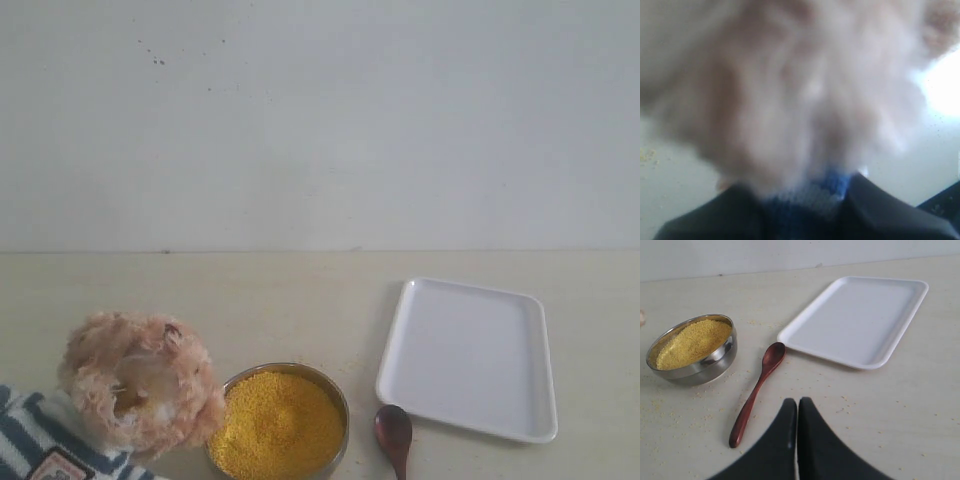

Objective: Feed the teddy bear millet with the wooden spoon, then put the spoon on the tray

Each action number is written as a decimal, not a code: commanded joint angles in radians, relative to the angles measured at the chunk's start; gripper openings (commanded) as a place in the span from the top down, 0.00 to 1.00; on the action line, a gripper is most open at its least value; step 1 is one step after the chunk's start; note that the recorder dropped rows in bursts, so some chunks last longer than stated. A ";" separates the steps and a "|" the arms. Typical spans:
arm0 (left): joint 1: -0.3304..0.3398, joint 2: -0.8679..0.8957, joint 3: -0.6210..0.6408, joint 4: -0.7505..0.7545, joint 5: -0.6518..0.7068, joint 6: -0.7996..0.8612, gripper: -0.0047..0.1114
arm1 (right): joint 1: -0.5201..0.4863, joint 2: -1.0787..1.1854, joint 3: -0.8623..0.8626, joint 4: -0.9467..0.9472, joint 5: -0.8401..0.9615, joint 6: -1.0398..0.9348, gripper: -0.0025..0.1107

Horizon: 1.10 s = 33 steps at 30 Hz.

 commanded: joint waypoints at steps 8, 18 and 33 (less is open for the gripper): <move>0.002 -0.031 0.013 -0.089 0.100 0.024 0.93 | 0.000 -0.004 -0.001 -0.005 -0.008 -0.002 0.98; 0.002 -0.031 0.021 -0.141 0.128 0.024 0.93 | 0.000 -0.004 -0.001 -0.005 -0.008 -0.002 0.98; 0.002 -0.031 0.061 -0.187 0.112 0.024 0.93 | 0.000 -0.004 -0.001 -0.005 -0.008 -0.002 0.98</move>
